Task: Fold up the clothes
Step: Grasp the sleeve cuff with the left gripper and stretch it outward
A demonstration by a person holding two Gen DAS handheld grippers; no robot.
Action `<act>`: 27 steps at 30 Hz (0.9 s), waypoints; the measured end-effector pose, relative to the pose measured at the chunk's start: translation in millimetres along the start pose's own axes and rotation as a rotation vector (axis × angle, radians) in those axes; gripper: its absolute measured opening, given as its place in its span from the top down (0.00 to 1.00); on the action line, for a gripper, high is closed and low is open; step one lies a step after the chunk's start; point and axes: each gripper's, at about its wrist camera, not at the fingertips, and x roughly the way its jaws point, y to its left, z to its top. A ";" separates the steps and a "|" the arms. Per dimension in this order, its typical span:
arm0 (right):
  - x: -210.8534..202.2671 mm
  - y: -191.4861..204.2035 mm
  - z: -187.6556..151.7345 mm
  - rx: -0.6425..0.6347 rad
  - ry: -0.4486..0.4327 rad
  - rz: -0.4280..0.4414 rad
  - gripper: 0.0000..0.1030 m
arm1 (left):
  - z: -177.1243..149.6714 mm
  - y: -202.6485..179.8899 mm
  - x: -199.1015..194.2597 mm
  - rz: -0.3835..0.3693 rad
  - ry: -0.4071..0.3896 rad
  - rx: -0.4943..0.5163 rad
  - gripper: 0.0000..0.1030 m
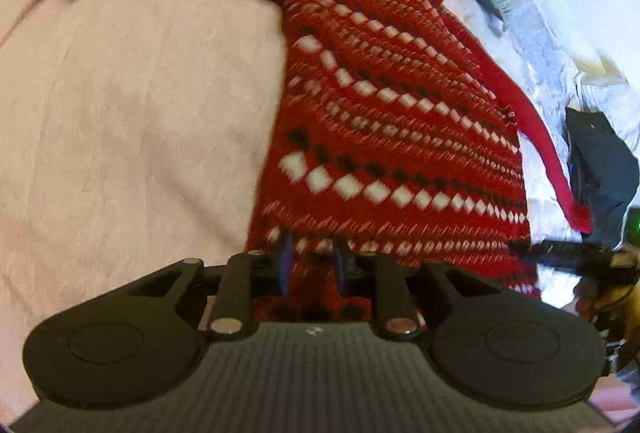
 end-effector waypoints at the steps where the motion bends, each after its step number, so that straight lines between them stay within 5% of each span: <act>1: -1.5 -3.0 -3.9 0.020 0.002 -0.008 0.56 | 1.0 9.7 -10.3 -0.006 -0.021 -0.024 0.86; 3: -7.5 -7.9 -0.9 0.080 0.005 -0.030 0.56 | 6.7 31.7 -34.8 0.037 -0.094 -0.071 0.80; 7: -13.2 -5.6 15.3 0.175 -0.001 -0.063 0.56 | 38.3 93.0 -81.5 0.244 -0.324 -0.213 0.63; 11: -2.3 19.9 34.9 0.183 0.000 -0.056 0.56 | 70.6 143.5 -98.9 0.450 -0.476 -0.343 0.60; 16: 16.1 60.7 40.5 0.089 0.019 -0.112 0.55 | 104.9 170.6 -87.3 0.647 -0.461 -0.153 0.59; 17: 19.0 65.3 38.6 0.077 0.020 -0.130 0.55 | 108.5 171.0 -82.2 0.661 -0.441 -0.101 0.60; 19: 21.0 64.9 38.0 0.089 0.027 -0.139 0.55 | 111.7 172.5 -76.0 0.647 -0.394 -0.017 0.96; 22: 22.2 61.5 41.7 0.122 0.047 -0.141 0.55 | 113.1 163.2 -95.0 0.584 -0.390 0.012 1.00; 27: 22.2 62.8 43.4 0.146 0.077 -0.167 0.54 | 138.7 144.9 -186.4 0.498 -0.572 0.008 1.00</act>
